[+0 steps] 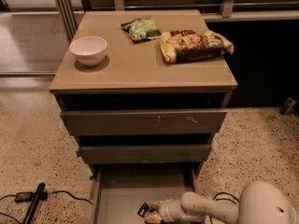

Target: Place rxbar blueberry into bottom drawer

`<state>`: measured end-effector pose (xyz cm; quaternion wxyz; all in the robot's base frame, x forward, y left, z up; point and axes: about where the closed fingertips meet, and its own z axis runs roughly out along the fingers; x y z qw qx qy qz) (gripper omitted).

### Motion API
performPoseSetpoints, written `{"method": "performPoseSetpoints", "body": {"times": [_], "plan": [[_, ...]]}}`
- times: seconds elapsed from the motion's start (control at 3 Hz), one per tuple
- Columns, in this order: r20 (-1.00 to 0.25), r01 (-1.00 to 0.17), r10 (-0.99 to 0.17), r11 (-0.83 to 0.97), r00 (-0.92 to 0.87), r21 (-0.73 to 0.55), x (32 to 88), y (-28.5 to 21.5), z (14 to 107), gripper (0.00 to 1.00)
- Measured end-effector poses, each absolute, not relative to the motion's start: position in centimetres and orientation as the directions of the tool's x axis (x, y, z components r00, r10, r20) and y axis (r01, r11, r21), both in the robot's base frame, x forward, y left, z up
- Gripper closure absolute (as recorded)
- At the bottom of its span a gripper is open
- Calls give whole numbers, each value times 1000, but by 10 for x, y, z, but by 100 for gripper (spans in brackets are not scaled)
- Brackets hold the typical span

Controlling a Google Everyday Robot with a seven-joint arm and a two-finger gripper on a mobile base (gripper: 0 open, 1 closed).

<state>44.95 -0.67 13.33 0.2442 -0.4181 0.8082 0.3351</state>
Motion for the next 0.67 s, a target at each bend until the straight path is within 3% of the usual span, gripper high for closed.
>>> {"method": "performPoseSetpoints", "body": {"times": [0.33, 0.67], "plan": [[-675, -840, -512, 426, -531, 338, 449, -7, 133, 0], [-675, -840, -512, 426, -531, 338, 449, -7, 133, 0]]}}
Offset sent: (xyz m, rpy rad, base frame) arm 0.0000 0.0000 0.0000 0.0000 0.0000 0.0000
